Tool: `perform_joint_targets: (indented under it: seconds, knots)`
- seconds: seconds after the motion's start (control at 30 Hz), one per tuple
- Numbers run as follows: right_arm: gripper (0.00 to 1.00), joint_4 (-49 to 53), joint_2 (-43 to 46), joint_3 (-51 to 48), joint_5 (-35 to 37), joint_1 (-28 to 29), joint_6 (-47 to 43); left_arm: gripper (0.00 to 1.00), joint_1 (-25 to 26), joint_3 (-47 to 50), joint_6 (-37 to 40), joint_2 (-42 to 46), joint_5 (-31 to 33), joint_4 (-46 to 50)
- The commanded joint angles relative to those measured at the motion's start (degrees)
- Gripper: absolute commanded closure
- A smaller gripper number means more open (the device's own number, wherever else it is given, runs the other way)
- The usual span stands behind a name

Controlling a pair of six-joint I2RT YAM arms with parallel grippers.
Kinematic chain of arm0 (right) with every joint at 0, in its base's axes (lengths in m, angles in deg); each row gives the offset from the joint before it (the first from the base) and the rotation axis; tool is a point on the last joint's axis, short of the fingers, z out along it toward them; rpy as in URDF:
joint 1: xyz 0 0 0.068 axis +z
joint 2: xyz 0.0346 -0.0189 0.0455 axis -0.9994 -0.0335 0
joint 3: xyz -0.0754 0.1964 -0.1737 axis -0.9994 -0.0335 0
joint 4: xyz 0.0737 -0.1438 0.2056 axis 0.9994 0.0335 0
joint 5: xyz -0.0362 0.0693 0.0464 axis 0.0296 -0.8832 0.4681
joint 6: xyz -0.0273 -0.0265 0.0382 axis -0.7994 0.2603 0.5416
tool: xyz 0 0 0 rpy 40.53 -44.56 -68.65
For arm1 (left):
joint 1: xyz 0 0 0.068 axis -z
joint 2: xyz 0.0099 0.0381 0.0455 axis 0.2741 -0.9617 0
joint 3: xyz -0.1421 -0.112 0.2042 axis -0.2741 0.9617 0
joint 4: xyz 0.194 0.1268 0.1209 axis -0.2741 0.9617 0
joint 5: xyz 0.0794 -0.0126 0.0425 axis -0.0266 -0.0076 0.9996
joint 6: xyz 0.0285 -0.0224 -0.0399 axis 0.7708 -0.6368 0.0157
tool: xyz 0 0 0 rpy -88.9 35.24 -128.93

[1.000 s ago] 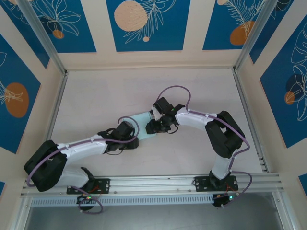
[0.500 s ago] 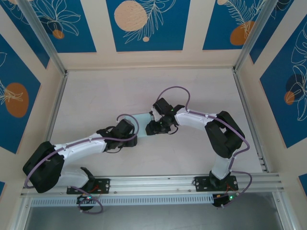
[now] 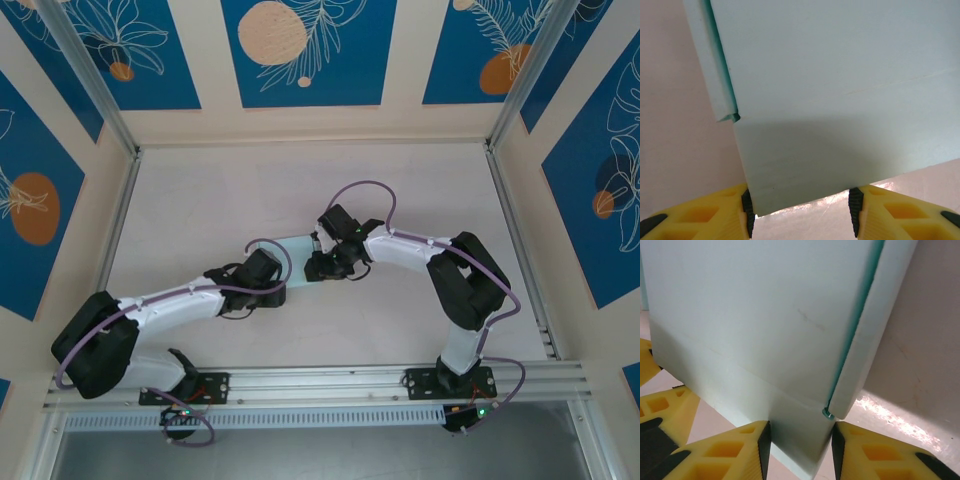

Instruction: Fold the paper box

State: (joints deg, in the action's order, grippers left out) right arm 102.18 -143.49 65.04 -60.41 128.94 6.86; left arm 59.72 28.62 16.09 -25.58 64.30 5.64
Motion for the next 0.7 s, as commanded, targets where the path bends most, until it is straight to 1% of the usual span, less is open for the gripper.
perform_joint_targets:
  seconds: [0.0,0.1,0.2,0.23,0.3,0.4,0.53,0.67]
  knots:
    - [0.65,-1.1,-0.3,0.4,-2.0,0.4,0.8,0.48,-0.6,-1.4,0.4,0.1,-1.3,-1.2]
    - [0.64,-0.1,-0.6,0.6,1.6,0.9,0.4,0.47,-0.5,-1.5,0.5,0.5,-0.8,-1.0]
    - [0.64,-1.2,-0.7,0.1,2.6,1.1,0.1,0.46,-0.6,-1.9,1.0,0.8,0.6,-0.4]
    - [0.64,-1.6,-0.8,-0.1,2.6,1.2,0.1,0.45,-0.7,-2.1,1.3,0.8,1.1,0.0]
    - [0.66,-1.9,-0.9,0.0,2.8,1.1,0.3,0.37,-1.0,-3.1,2.2,1.1,2.0,1.5]
    - [0.66,-2.4,-1.1,0.2,2.8,1.0,0.4,0.29,-2.0,-5.0,4.5,2.5,3.4,5.0]
    - [0.67,-3.2,-1.2,0.1,2.2,0.8,0.9,0.23,-3.8,-7.3,7.4,5.8,5.6,10.5]
    - [0.66,-4.1,-1.2,0.0,0.5,0.8,1.3,0.17,-6.2,-8.3,9.4,8.2,5.4,12.5]
